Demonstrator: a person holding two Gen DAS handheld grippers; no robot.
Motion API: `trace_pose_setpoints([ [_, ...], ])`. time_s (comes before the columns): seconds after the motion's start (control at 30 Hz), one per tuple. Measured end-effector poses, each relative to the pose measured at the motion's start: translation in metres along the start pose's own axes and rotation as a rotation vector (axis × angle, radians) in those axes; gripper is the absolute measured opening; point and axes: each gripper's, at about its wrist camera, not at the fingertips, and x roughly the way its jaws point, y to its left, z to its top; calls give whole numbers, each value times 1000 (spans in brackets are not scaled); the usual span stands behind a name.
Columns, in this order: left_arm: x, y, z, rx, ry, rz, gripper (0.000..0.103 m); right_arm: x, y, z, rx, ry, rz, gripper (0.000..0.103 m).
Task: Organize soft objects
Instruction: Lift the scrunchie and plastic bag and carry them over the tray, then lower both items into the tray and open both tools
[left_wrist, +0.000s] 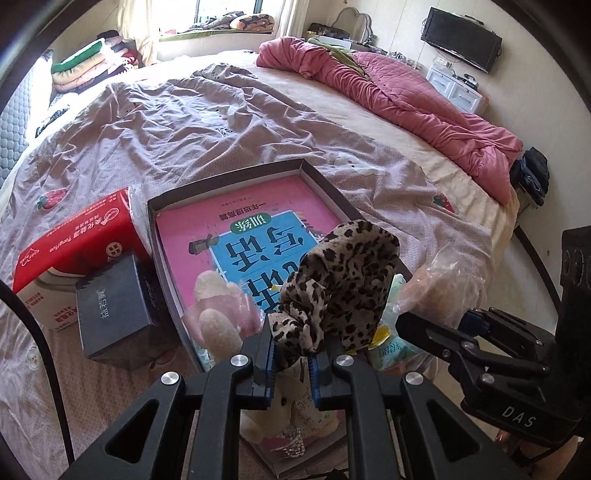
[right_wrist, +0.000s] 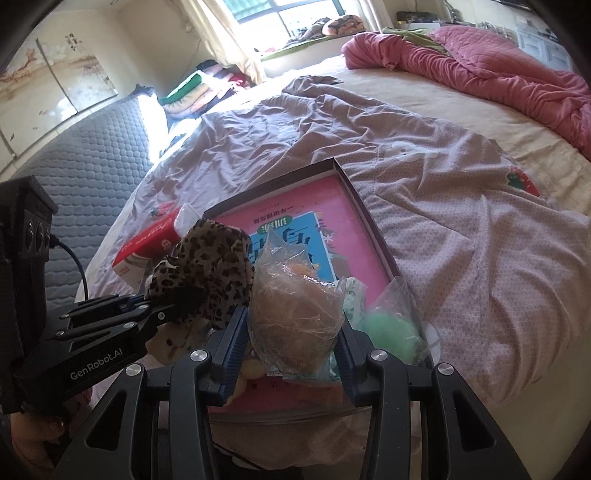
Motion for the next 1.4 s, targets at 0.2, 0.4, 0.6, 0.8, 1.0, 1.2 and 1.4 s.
trace_pose_setpoints([
  [0.2, 5, 6, 5, -19, 7, -2, 14, 12, 3, 0, -22, 0, -14, 47],
  [0.4, 8, 10, 6, -33, 14, -9, 14, 18, 10, 0, -60, -14, -35, 47],
  [0.6, 9, 14, 5, -46, 13, -18, 14, 22, 10, -1, -70, -21, -51, 47],
  [0.8, 8, 14, 4, -50, 8, -27, 14, 18, 5, -1, -48, -44, -32, 47],
  [1.0, 9, 16, 5, -60, 8, -27, 14, 14, 2, 5, -28, -78, -33, 47],
  [1.2, 9, 17, 4, -64, 12, -25, 15, 17, -3, 15, 12, -113, -2, 47],
  [1.4, 10, 17, 5, -60, 21, -14, 18, 32, 1, 12, 10, -86, -2, 47],
])
